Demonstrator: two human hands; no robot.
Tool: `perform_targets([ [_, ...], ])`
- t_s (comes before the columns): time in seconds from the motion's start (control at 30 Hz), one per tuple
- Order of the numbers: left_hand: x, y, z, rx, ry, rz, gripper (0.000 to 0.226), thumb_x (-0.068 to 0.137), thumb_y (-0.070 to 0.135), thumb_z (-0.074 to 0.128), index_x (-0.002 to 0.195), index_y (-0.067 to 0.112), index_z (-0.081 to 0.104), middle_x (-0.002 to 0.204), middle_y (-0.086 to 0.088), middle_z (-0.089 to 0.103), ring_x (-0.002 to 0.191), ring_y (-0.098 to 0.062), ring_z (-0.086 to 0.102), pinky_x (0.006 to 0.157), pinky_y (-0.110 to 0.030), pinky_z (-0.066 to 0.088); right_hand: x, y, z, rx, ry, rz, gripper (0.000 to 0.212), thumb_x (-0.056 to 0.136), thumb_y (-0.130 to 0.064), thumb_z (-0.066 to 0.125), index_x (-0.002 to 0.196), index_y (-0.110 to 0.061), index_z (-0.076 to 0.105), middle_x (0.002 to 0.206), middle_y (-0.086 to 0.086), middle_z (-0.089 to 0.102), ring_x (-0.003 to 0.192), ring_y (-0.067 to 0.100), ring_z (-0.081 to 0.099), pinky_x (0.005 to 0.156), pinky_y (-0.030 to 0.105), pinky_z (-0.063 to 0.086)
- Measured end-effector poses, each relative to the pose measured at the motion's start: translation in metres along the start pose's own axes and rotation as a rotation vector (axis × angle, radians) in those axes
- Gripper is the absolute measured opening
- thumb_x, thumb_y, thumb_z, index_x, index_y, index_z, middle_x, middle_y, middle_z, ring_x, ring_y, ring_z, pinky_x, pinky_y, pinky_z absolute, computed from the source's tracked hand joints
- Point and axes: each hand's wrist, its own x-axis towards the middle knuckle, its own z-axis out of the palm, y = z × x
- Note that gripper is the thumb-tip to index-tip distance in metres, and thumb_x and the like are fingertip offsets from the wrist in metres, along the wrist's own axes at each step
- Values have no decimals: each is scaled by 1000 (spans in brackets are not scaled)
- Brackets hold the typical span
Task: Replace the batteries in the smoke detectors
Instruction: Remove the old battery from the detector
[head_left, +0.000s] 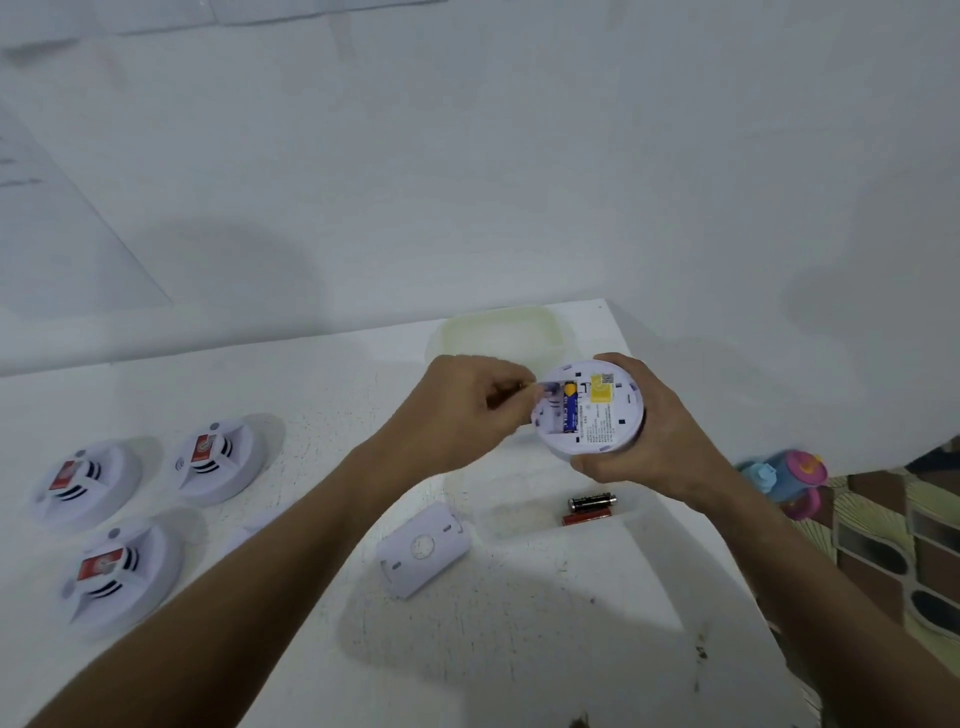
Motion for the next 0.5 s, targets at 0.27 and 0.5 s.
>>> perform_targets([
  [0.27, 54, -38, 8, -30, 52, -435, 16, 81, 21, 69, 94, 14, 63, 73, -3, 70, 50, -7, 62, 44, -20, 49, -16, 3, -25, 28, 90, 64, 79, 51, -19, 92, 119, -31, 54, 109, -17, 66, 102, 4, 63, 80, 15, 52],
  [0.5, 70, -52, 37, 117, -219, -436, 23, 89, 11, 52, 94, 5, 74, 73, -8, 69, 55, -17, 61, 61, -28, 54, -19, 6, -27, 2, 72, 65, 83, 53, -14, 92, 125, -25, 52, 112, -19, 64, 105, 2, 62, 80, 11, 50],
])
